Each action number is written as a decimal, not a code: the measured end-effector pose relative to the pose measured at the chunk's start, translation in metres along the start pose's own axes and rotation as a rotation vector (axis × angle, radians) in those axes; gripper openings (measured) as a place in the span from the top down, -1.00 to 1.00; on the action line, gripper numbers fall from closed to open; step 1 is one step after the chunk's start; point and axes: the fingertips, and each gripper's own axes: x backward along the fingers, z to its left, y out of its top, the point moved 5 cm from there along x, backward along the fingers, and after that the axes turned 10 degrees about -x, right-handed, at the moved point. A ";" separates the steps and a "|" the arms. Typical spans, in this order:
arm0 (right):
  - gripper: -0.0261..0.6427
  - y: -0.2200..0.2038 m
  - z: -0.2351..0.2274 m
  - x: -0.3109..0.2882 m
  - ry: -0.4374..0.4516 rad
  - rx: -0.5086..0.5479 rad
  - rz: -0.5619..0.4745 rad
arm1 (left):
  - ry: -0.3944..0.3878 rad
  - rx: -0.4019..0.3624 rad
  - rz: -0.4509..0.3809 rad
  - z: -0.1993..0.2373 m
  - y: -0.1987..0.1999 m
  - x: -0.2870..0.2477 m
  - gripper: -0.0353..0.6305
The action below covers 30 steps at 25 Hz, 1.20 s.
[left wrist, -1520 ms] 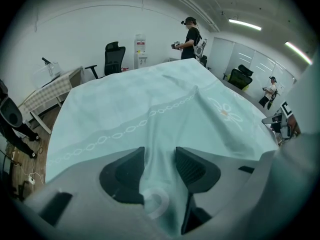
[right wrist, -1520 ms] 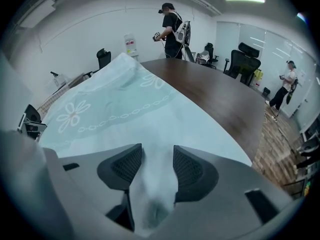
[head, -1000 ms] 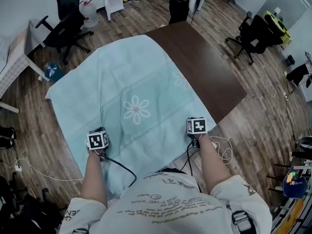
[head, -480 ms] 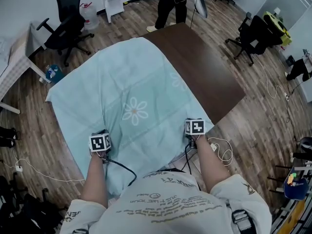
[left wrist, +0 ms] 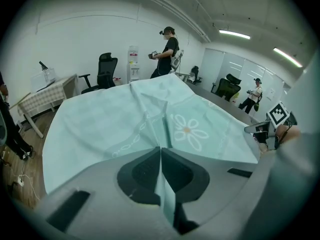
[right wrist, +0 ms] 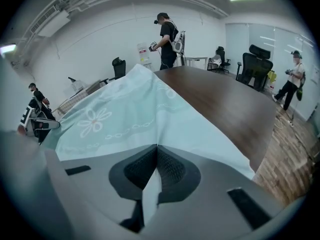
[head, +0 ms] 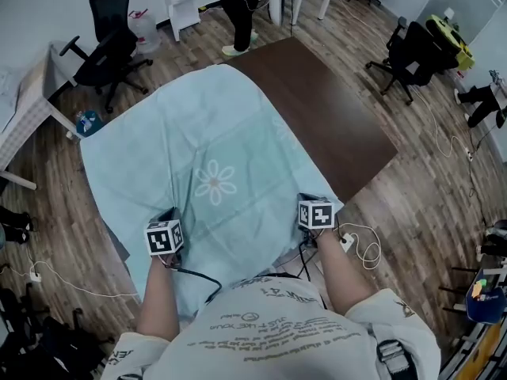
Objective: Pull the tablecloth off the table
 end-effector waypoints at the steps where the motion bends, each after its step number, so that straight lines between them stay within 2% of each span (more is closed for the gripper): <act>1: 0.89 0.000 0.003 0.003 0.015 0.003 -0.008 | -0.002 0.000 -0.006 -0.004 0.003 0.001 0.86; 12: 0.89 0.005 0.039 0.041 0.204 0.069 -0.078 | 0.008 -0.010 -0.093 -0.046 0.023 0.025 0.86; 17: 0.89 0.010 0.060 0.063 0.315 0.106 -0.115 | 0.004 -0.020 -0.175 -0.074 0.044 0.049 0.86; 26: 0.89 0.032 0.102 0.110 0.495 0.176 -0.230 | -0.070 -0.086 -0.314 -0.148 0.066 0.084 0.86; 30: 0.89 0.044 0.119 0.137 0.563 0.179 -0.299 | -0.077 -0.088 -0.374 -0.160 0.081 0.102 0.86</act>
